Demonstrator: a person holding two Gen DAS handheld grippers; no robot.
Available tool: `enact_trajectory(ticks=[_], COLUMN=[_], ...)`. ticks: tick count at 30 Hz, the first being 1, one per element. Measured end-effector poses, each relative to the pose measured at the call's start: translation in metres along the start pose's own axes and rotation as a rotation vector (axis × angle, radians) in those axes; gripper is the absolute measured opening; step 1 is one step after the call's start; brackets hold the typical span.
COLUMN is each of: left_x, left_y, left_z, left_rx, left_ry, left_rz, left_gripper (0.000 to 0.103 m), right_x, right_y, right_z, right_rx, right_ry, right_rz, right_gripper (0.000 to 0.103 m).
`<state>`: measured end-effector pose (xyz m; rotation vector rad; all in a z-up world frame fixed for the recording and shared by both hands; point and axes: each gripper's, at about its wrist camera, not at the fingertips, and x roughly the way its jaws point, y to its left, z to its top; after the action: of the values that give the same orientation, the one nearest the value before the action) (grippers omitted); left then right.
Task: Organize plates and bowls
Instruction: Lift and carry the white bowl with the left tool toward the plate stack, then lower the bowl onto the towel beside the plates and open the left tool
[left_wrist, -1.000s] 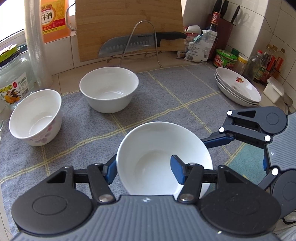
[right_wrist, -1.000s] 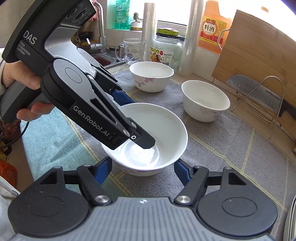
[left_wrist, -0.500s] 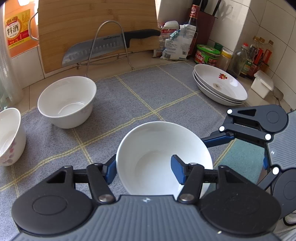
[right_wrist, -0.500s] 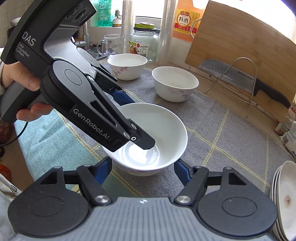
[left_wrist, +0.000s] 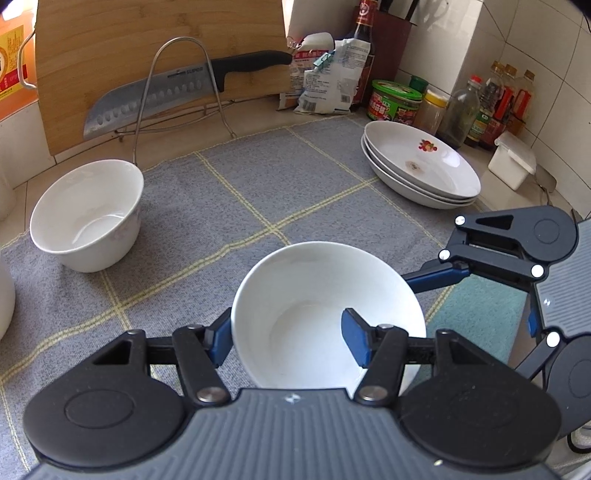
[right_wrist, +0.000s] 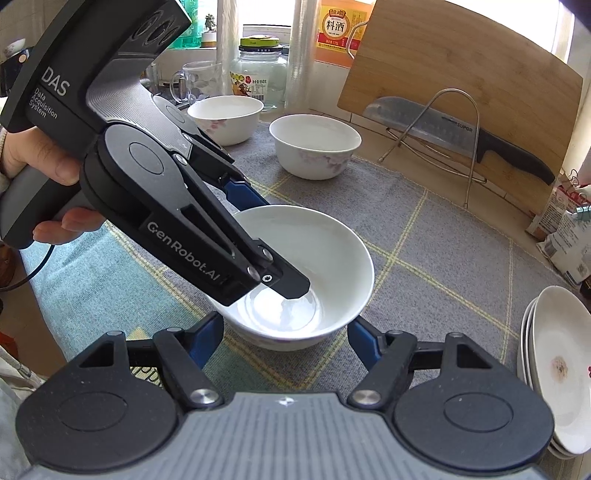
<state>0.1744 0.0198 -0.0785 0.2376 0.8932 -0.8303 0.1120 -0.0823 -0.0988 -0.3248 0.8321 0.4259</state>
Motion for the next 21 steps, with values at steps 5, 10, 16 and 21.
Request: enact_trajectory(ticks=[5, 10, 16, 21], left_x=[0.0015, 0.0032, 0.0033, -0.002], left_y=[-0.0015, -0.0026, -0.0036, -0.0082], left_z=[0.0002, -0.0002, -0.0022, -0.0037], left_rx=[-0.003, -0.003, -0.003, 0.021], left_ry=[0.0, 0.003, -0.006, -0.051], left_rz=[-0.003, -0.004, -0.019, -0.003], left_gripper=[0.06, 0.06, 0.07, 0.09], right_x=[0.0, 0.0018, 0.0039, 0.0026], right_y=[-0.0015, -0.0026, -0.005, -0.0055], right_z=[-0.001, -0.0017, -0.0028, -0.0028], right_rx=[0.005, 0.014, 0.026, 0.032], right_ry=[0.007, 0.012, 0.012, -0.007], right_rz=[0.002, 0.007, 0.016, 0.012], right_gripper=[0.078, 0.078, 0.078, 0.097])
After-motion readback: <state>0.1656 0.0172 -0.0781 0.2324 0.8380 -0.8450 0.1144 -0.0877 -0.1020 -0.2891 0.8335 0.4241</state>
